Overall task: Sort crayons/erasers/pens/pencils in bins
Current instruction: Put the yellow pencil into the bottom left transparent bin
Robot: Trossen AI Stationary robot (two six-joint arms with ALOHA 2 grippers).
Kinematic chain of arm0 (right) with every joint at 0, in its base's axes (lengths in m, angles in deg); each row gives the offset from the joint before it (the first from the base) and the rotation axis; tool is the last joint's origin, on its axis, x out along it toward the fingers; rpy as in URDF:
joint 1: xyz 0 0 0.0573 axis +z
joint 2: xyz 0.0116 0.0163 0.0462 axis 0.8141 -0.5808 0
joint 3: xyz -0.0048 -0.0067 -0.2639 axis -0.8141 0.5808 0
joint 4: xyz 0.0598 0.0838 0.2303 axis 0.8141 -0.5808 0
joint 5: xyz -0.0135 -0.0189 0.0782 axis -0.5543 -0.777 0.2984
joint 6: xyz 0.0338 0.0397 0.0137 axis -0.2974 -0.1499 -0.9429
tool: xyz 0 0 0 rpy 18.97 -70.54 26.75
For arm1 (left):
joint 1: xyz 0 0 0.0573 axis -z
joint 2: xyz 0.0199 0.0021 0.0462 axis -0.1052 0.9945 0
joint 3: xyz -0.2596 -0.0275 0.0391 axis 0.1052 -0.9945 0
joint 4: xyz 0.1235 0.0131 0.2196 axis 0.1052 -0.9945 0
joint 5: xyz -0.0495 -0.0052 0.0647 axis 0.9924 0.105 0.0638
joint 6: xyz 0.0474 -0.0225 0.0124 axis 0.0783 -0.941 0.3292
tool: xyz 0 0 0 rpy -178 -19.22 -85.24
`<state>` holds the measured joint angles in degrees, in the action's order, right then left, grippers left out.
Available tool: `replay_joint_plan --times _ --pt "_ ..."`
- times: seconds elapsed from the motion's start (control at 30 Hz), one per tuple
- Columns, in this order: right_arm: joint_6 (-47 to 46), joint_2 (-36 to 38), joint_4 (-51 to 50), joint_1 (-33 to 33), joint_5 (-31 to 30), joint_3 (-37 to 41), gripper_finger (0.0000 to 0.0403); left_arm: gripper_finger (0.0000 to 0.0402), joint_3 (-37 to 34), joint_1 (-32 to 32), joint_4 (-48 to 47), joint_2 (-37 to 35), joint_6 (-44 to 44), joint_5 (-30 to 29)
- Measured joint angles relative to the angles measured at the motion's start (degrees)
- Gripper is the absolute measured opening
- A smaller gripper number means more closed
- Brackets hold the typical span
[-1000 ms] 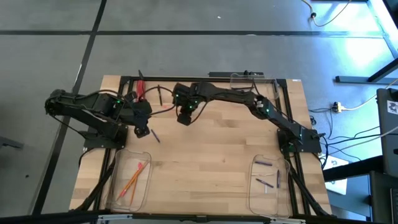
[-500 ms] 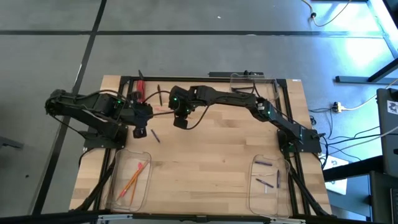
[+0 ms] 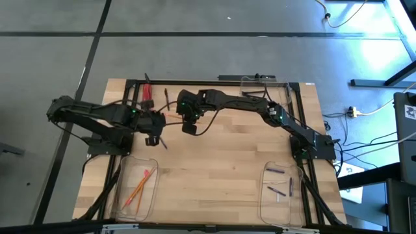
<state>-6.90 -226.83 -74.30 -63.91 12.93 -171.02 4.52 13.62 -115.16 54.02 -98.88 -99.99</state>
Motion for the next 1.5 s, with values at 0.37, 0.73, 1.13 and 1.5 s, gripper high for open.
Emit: replay_joint_plan --times 0.37,0.73,1.13,1.5 --pt "0.2 0.0 0.0 0.0 0.1 0.0 0.0026 0.0126 -7.9 -6.1 8.9 0.0 11.2 -1.7" --pt "0.0 0.0 0.0 0.0 0.1 0.0 0.0026 0.0126 -11.3 -14.9 14.6 0.0 19.7 0.3" --pt "0.0 0.0 0.1 0.0 0.1 0.0 0.0031 0.0125 -12.8 -18.4 20.5 0.0 27.0 3.0" --pt "0.0 0.0 0.2 0.0 0.0 0.0 0.0032 0.0053 -12.8 -18.6 20.2 0.0 27.9 4.8"
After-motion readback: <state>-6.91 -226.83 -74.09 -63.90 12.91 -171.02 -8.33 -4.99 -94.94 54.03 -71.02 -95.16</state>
